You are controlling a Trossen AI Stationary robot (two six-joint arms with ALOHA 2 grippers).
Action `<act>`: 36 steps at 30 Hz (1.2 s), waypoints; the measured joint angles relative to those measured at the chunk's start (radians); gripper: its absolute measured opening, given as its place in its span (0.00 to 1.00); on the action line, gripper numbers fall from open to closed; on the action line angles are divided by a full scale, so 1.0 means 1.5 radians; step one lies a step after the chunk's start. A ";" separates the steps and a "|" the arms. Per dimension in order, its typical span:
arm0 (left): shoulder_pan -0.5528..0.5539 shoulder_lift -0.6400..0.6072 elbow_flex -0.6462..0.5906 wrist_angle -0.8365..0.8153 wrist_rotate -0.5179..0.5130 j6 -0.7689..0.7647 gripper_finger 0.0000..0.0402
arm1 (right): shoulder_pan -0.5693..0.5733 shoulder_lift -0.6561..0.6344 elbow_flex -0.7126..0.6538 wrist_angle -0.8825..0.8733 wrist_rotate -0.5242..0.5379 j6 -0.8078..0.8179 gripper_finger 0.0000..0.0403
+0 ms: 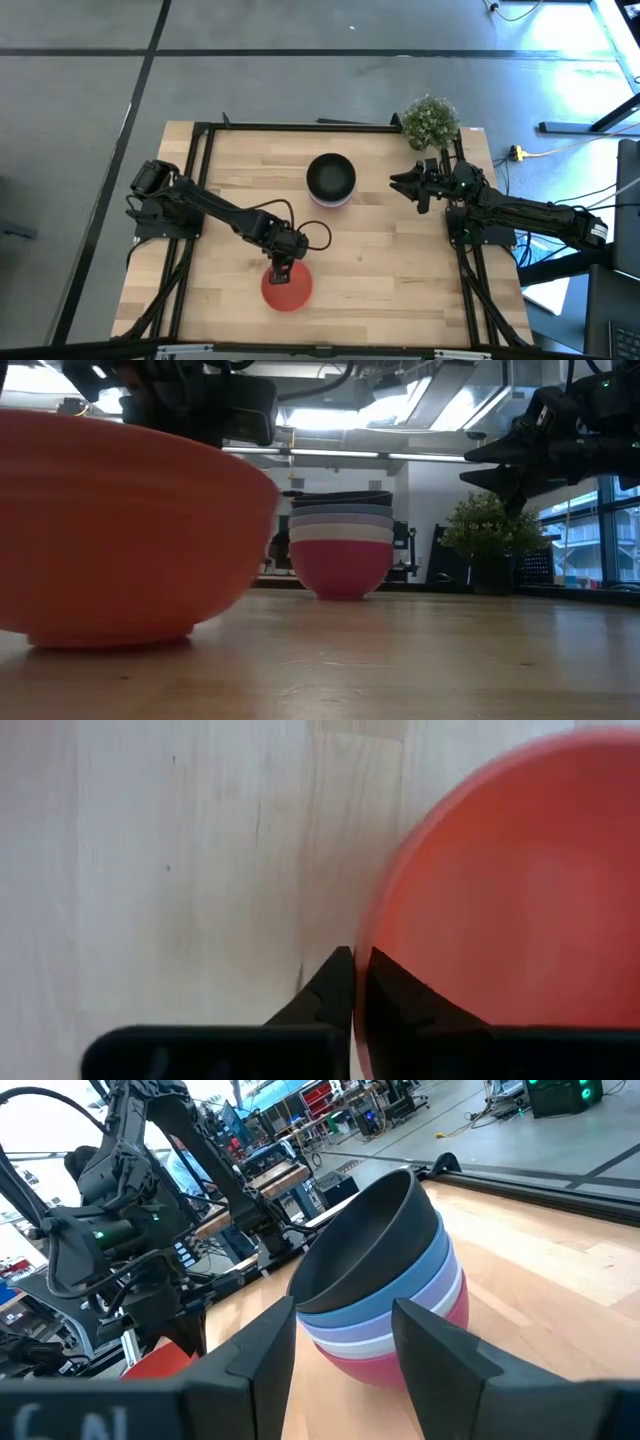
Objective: Nest bowls inside each other
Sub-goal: Stack the orange bowl on top of the black bowl
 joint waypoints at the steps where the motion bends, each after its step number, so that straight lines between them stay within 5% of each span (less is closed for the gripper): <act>1: 0.001 0.000 0.000 0.001 -0.001 0.000 0.02 | 0.000 0.000 0.000 0.000 0.000 0.000 0.42; 9: 0.024 -0.011 0.000 0.001 0.001 0.015 0.01 | 0.000 0.000 0.000 0.000 0.000 -0.001 0.42; 19: 0.091 -0.129 0.000 -0.056 -0.034 0.046 0.01 | 0.000 0.000 0.000 -0.003 0.000 -0.001 0.42; 27: 0.207 -0.239 0.035 -0.059 -0.037 0.119 0.00 | 0.000 0.000 0.000 -0.004 0.000 0.000 0.42; 36: 0.368 -0.198 0.176 -0.087 -0.025 0.281 0.00 | 0.000 0.000 0.000 -0.005 0.004 0.011 0.42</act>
